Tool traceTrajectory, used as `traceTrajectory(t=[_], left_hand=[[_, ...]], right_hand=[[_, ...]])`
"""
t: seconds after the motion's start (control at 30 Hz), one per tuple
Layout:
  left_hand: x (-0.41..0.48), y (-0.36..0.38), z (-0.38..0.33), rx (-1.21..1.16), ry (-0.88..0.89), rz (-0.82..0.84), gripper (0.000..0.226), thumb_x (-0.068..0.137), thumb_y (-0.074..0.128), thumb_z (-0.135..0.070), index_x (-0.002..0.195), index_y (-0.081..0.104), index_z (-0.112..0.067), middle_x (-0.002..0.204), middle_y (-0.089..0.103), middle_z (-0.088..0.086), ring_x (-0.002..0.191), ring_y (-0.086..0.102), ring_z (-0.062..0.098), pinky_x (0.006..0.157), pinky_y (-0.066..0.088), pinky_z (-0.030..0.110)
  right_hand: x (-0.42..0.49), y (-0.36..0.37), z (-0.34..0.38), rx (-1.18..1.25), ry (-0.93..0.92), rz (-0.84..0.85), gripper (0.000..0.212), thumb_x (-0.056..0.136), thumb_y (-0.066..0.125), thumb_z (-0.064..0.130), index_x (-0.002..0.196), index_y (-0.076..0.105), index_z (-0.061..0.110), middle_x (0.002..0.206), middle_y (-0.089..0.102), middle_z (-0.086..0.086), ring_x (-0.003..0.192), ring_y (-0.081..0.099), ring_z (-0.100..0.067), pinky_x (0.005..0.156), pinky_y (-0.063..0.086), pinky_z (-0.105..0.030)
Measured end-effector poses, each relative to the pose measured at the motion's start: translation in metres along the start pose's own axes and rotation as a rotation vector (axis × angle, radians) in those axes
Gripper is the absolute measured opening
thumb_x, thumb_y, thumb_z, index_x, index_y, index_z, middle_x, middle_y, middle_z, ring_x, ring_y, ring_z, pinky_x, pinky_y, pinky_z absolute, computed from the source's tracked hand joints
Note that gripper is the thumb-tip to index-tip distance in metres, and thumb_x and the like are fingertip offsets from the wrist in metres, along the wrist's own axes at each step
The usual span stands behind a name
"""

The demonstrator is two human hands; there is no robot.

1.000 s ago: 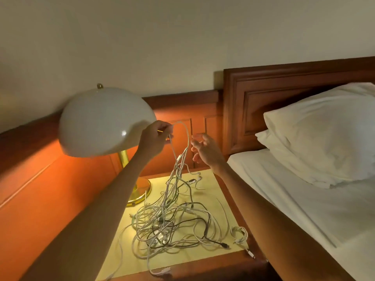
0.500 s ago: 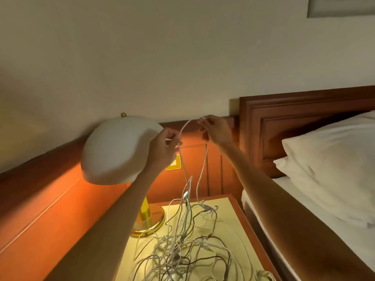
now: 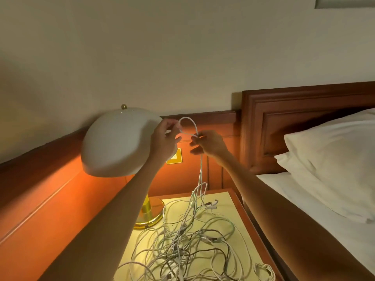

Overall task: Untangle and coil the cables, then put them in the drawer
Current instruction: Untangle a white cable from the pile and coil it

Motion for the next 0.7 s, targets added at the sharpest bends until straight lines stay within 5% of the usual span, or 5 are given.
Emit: traceTrajectory(t=[0.2,0.33,0.43,0.6,0.7], left_hand=[[-0.009,-0.011,0.015,0.008,-0.102,0.062,0.028,0.098,0.057,-0.016,0.127,0.057,-0.018,0.107,0.065,-0.002,0.084,0.073,0.011,0.072,0.059,0.026],[-0.036,0.019,0.05,0.135,-0.403,0.251,0.056,0.094,0.064,-0.02,0.145,0.041,-0.016,0.104,0.066,0.01,0.067,0.071,0.023,0.062,0.06,0.032],[-0.052,0.045,0.067,0.305,-0.401,0.361,0.065,0.093,0.065,-0.034,0.149,0.036,-0.017,0.09,0.072,0.002,0.061,0.071,0.017,0.054,0.056,0.023],[-0.034,0.056,0.066,0.445,-0.3,0.258,0.017,0.098,0.055,-0.017,0.099,0.069,-0.008,0.072,0.066,-0.004,0.055,0.064,0.007,0.056,0.056,0.021],[-0.012,0.043,0.057,0.258,-0.314,0.183,0.024,0.099,0.049,-0.002,0.081,0.063,-0.008,0.068,0.057,0.007,0.045,0.058,0.004,0.047,0.049,0.018]], right_hand=[[0.018,-0.035,0.082,0.051,-0.169,-0.165,0.02,0.098,0.059,0.008,0.103,0.065,-0.01,0.092,0.072,-0.021,0.067,0.074,-0.033,0.053,0.061,-0.031],[0.021,-0.027,0.118,0.067,-0.204,-0.046,0.017,0.098,0.06,0.009,0.103,0.066,-0.007,0.095,0.073,-0.024,0.071,0.074,-0.038,0.059,0.062,-0.035],[0.015,-0.026,0.131,0.219,-0.231,-0.016,0.013,0.097,0.06,0.006,0.102,0.065,-0.005,0.095,0.072,-0.023,0.073,0.074,-0.036,0.064,0.062,-0.035],[0.014,-0.035,0.131,0.307,-0.24,-0.034,0.011,0.098,0.057,0.005,0.101,0.064,-0.004,0.092,0.071,-0.024,0.072,0.074,-0.034,0.064,0.061,-0.035],[0.019,-0.058,0.129,0.425,-0.252,-0.12,0.009,0.098,0.056,0.004,0.096,0.063,-0.002,0.086,0.07,-0.02,0.068,0.073,-0.032,0.062,0.06,-0.034]])
Point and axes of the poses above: each hand's wrist, its own x-axis towards the middle knuckle, its own y-axis out of the palm, z = x × y, the point moved 8 cm from there along x, towards the middle knuckle
